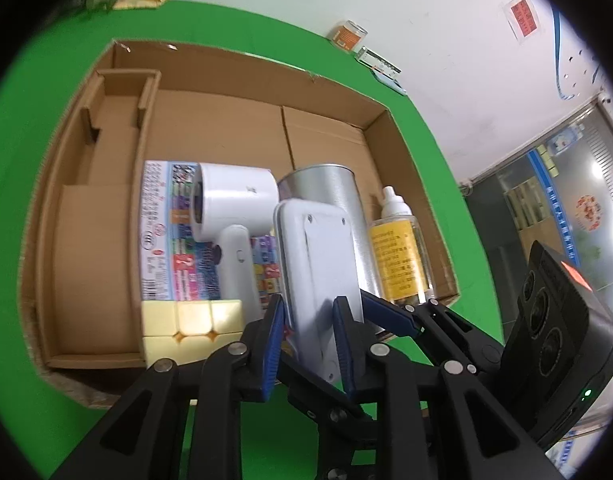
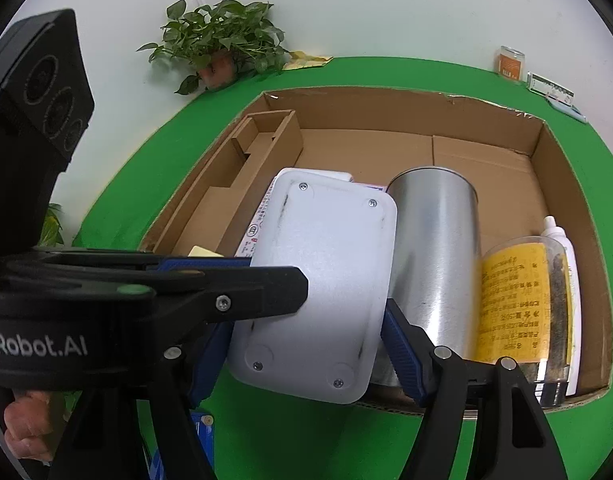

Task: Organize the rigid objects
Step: 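Carry the white device into the box and lower it beside the cylinder, then open both grippers and withdraw them from the box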

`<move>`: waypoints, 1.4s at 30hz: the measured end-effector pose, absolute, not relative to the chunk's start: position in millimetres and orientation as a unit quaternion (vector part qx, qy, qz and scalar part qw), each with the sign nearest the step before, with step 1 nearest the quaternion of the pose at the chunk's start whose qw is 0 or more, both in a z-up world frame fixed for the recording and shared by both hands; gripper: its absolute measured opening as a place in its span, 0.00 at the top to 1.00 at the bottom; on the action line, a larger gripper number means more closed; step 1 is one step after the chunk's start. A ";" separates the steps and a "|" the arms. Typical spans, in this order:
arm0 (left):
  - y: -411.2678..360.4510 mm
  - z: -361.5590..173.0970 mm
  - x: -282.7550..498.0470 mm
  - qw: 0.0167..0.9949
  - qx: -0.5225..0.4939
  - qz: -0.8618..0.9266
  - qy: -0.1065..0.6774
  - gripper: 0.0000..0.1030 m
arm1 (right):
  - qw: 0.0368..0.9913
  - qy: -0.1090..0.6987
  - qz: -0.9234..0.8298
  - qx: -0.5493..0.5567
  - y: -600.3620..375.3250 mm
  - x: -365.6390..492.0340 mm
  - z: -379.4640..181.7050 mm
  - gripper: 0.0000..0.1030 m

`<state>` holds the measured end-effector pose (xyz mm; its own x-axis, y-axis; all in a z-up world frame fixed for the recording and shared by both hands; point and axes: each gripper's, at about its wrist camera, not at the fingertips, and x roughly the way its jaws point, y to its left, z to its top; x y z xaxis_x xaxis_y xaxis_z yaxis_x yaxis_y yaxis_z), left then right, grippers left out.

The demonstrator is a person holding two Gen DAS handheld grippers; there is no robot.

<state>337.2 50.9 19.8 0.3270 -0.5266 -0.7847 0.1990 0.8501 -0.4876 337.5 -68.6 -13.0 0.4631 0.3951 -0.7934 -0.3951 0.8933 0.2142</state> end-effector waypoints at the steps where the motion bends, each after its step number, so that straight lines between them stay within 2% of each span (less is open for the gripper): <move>1: 52.4 21.1 337.0 0.802 -0.152 -0.220 0.534 0.78 | 0.854 0.466 0.233 -0.003 -66.8 337.1 -13.5 0.32; 10: 60.0 20.6 333.8 0.808 -0.154 -0.205 0.531 0.78 | 0.862 0.453 0.229 0.002 -78.1 311.5 -4.1 0.27; 13: 62.5 34.0 320.7 0.837 -0.130 -0.189 0.497 0.77 | 0.875 0.430 0.223 -0.004 -84.6 291.0 6.9 0.24; 14: 63.5 43.9 309.5 0.858 -0.112 -0.177 0.469 0.76 | 0.880 0.420 0.220 -0.005 -87.5 283.8 10.3 0.19; 15: 64.3 51.5 299.6 0.875 -0.097 -0.168 0.444 0.69 | 0.891 0.402 0.212 -0.008 -91.9 272.9 13.3 0.11; 16: 64.7 60.7 284.9 0.897 -0.074 -0.154 0.409 0.53 | 0.899 0.388 0.201 -0.012 -95.2 265.0 15.4 0.07; 17: 64.8 68.4 268.4 0.918 -0.051 -0.134 0.371 0.40 | 0.911 0.370 0.184 -0.020 -98.7 255.5 16.3 0.00; 18: 65.9 72.9 254.2 0.934 -0.037 -0.116 0.337 0.14 | 0.918 0.356 0.171 -0.029 -100.8 248.5 16.6 0.01; 19: 67.7 77.2 235.3 0.952 -0.023 -0.089 0.291 0.04 | 0.924 0.344 0.159 -0.044 -102.4 241.4 14.8 0.01; 20: 69.0 79.0 221.9 0.963 -0.013 -0.071 0.261 0.00 | 0.926 0.342 0.149 -0.056 -102.0 237.1 12.4 0.01; 22: 69.2 76.8 199.7 0.971 0.013 -0.048 0.234 0.00 | 0.926 0.346 0.132 -0.068 -103.8 229.5 6.5 0.01; 30: 77.4 50.7 167.1 0.958 0.000 -0.044 0.284 0.00 | 0.928 0.340 0.142 -0.052 -104.9 195.7 4.3 0.01; 42: 116.6 -17.5 148.1 0.886 -0.106 -0.098 0.441 0.01 | 0.901 0.371 0.221 -0.043 -86.5 149.9 -17.2 0.01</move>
<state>148.1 116.6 -17.5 0.5923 -0.2660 -0.7605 0.0799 0.9587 -0.2731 149.9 -86.5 -17.2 0.6277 0.3660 -0.6870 -0.4297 0.8988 0.0862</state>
